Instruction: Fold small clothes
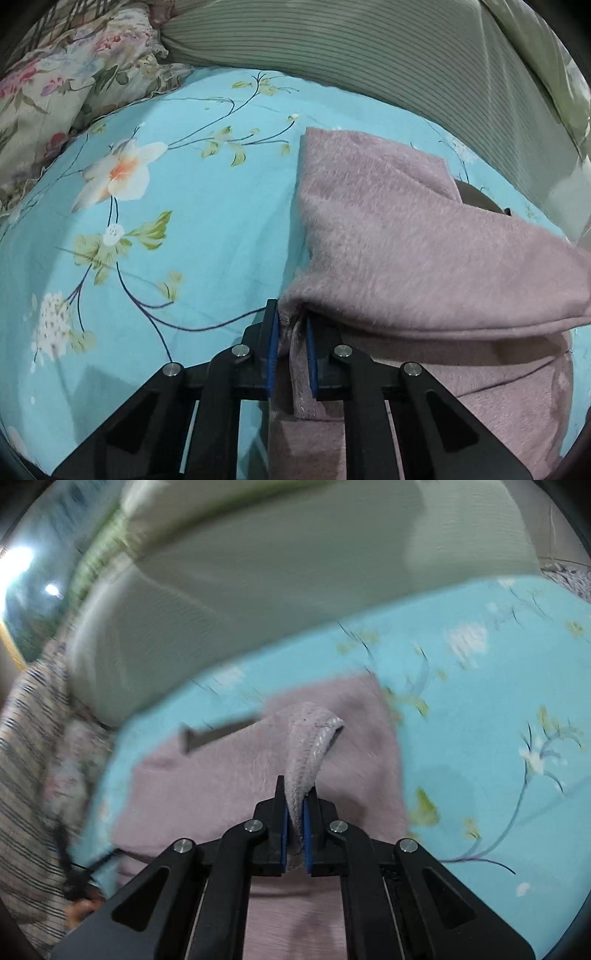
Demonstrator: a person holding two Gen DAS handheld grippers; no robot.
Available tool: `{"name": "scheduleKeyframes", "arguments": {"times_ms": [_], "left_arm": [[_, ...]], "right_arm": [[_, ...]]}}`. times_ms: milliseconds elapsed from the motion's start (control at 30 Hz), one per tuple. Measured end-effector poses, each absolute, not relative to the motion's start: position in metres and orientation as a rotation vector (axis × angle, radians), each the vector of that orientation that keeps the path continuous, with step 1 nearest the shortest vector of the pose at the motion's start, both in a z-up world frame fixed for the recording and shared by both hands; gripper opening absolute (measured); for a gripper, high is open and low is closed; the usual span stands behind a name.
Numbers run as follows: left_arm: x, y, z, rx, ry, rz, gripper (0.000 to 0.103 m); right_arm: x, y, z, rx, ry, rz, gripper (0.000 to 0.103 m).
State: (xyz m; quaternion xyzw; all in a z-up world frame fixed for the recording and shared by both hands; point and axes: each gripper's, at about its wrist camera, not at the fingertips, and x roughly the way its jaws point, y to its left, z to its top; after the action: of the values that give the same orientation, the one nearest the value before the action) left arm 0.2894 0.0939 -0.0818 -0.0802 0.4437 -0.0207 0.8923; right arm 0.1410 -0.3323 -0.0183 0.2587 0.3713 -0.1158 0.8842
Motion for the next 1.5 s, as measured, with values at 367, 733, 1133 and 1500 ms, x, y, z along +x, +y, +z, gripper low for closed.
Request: {"name": "scheduleKeyframes", "arguments": {"times_ms": [367,733,1133,1500], "left_arm": [[0.29,0.1,-0.081,-0.212,0.932,-0.05,0.012],[0.284,0.102,-0.071,-0.186,0.957,-0.045,0.016],[0.168,0.121,-0.062,-0.102,0.96,-0.181,0.033],[0.061,0.146,-0.086,-0.242,1.018,-0.356,0.051]], "right_arm": [[0.134,-0.31,-0.018,0.418,0.755,-0.321,0.022],[0.118,-0.339,-0.045,0.475,0.9,-0.394,0.026],[0.017,-0.304,-0.005,0.481,0.855,-0.13,0.053],[-0.094,-0.299,-0.036,0.59,0.966,0.049,0.063]]}}
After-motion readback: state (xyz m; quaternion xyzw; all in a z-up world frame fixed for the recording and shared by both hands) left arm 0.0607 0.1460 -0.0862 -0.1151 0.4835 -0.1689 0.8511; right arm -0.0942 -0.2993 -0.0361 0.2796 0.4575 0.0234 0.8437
